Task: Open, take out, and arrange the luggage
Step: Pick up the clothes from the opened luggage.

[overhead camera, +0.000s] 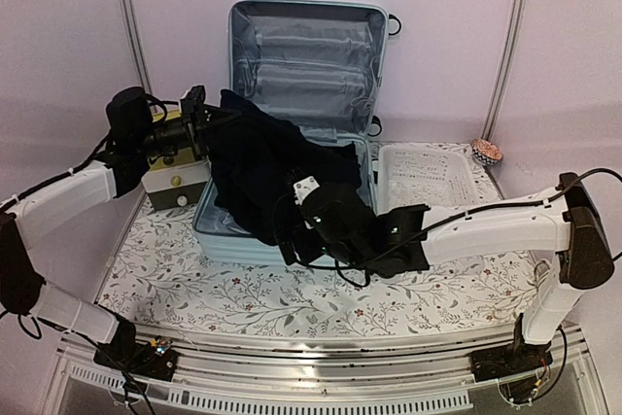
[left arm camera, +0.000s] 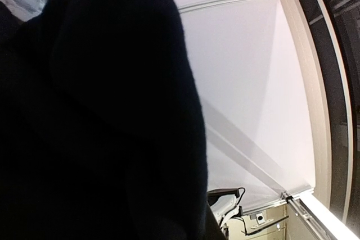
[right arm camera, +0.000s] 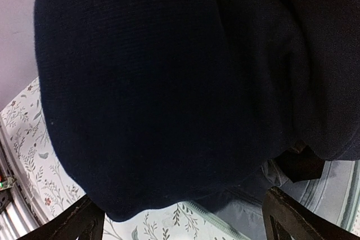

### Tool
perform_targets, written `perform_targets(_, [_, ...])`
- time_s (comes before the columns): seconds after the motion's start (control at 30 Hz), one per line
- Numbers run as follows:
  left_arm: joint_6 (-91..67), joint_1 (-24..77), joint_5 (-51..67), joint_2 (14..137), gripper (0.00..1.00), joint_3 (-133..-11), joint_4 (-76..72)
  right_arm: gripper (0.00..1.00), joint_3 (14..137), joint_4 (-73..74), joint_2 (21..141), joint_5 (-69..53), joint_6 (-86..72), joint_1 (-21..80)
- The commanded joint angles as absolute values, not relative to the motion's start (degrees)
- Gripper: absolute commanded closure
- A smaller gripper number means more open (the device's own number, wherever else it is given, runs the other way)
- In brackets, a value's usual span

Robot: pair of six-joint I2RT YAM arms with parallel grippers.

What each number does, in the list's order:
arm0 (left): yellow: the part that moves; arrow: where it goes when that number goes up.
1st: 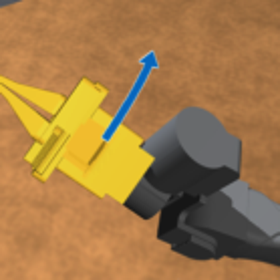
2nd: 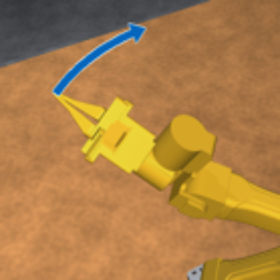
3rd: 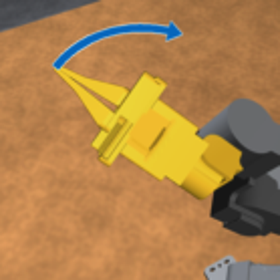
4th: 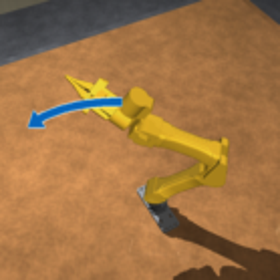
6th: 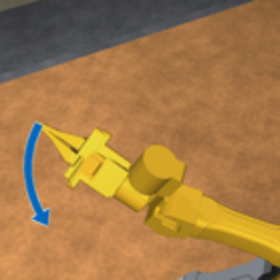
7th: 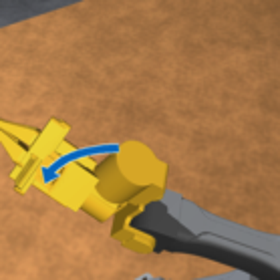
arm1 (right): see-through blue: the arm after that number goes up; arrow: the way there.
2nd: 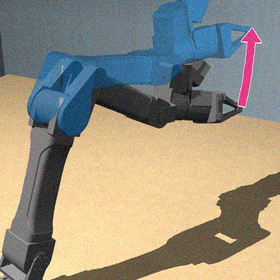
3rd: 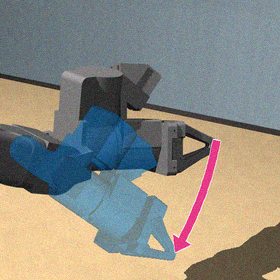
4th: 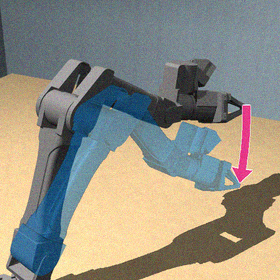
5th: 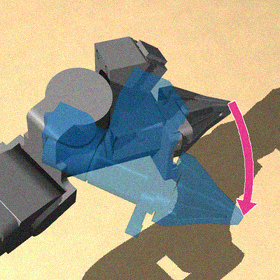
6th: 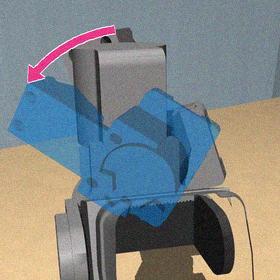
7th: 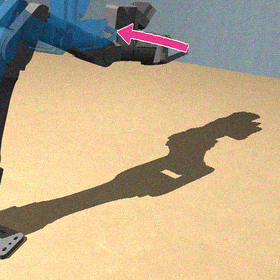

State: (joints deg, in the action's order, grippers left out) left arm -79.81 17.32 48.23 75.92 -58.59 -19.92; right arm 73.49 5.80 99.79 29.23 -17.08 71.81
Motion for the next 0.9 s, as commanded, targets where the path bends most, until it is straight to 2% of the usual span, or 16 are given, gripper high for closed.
perform_targets(0.0, [-84.47,18.83,41.39,75.59,1.0,-62.49,-28.49,0.01,78.81,4.73,102.63,37.42,-15.75,72.7])
perform_targets(0.17, [-85.86,21.29,34.69,74.55,1.0,-62.51,-28.98,0.01,81.98,4.25,104.76,41.48,-17.24,73.02])
perform_targets(0.4, [-85.41,25.74,31.14,77.63,1.0,-66.44,-28.34,0.01,75.52,-4.57,98.93,40.49,-13.83,75.28])
perform_targets(0.6, [-85.43,28.93,29.85,80.16,1.0,-69.03,-28.65,0.01,78.04,-3.25,100.09,44.38,-12.2,76.26])
perform_targets(0.8, [-84.48,31.11,27.45,80.1,1.0,-71.69,-26.78,0.01,83.67,2.32,105.37,57.5,-13.79,75.65])
perform_targets(0.87, [-83.89,31.76,26.56,79.78,1.0,-72.84,-25.9,0.01,85.53,6.66,107.14,57.69,-16.58,74.14])
